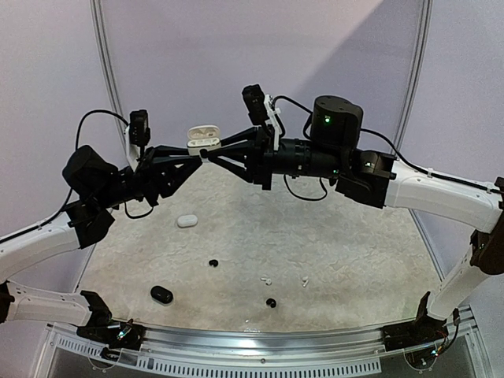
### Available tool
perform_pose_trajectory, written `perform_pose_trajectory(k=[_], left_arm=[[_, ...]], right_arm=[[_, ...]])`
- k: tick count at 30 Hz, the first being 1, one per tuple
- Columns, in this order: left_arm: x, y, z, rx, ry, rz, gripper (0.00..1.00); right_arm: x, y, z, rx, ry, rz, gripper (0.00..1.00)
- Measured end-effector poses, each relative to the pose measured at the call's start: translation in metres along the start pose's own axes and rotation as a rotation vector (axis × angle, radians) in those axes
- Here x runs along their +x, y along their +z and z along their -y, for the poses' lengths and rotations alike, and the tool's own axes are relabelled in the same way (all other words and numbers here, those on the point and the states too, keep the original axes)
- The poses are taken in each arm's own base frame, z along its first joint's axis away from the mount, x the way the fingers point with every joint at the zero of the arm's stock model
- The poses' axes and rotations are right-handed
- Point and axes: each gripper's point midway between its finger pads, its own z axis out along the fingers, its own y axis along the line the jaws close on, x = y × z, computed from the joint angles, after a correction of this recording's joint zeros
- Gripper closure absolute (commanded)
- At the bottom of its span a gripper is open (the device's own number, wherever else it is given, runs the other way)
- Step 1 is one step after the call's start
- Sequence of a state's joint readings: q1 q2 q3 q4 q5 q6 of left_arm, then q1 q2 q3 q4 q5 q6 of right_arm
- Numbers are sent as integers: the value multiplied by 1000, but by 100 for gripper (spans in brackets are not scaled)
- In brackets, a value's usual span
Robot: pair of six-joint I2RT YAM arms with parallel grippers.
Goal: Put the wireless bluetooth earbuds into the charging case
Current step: Pass from the left arm to the right, then pass from the right arm to the left
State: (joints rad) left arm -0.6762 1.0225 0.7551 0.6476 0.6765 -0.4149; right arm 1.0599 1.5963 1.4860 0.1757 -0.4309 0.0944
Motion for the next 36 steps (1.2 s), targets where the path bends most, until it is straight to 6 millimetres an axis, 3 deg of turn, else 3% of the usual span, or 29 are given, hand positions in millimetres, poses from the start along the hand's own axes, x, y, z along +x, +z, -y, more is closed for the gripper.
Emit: perform_pose_trajectory(k=[4,7,10,15,17,19,21,22,24,27,32,36], left_arm=[[2,-1,-2,-11,-2,-10,56],[4,0,-3,-14,-9,-18,70],[5,0,-2,-11,-6,-22,74],[5,-1,-1,-7,11,-24,100],[4,-1,0,-4,9,-22,100],[4,-1,1,-3,10,-22,100],[4,-1,0,-4,10,-22,100],[4,-1,0,-5,9,-23,100],[5,-1,-2,-16,7,-25,100],[4,-3,-6,-48,16,-23,100],[2,-10,-17,-139,94,-17,100],[14,-18,-33,-235,173,-46,100]], right_arm=[[7,0,-1,-1,-10,-26,100],[10,1,-2,-2,-18,-39,100],[11,1,-2,0,-26,-43,100],[11,1,-1,2,-30,-46,100],[10,1,-2,2,-31,-45,99],[10,1,-2,4,-32,-46,88],[10,1,-1,8,-31,-48,62],[11,1,-1,12,-29,-50,54],[13,1,1,31,-20,-58,44],[23,-3,12,106,17,-100,40],[51,-40,47,386,136,-224,39],[78,-106,80,734,329,-323,41]])
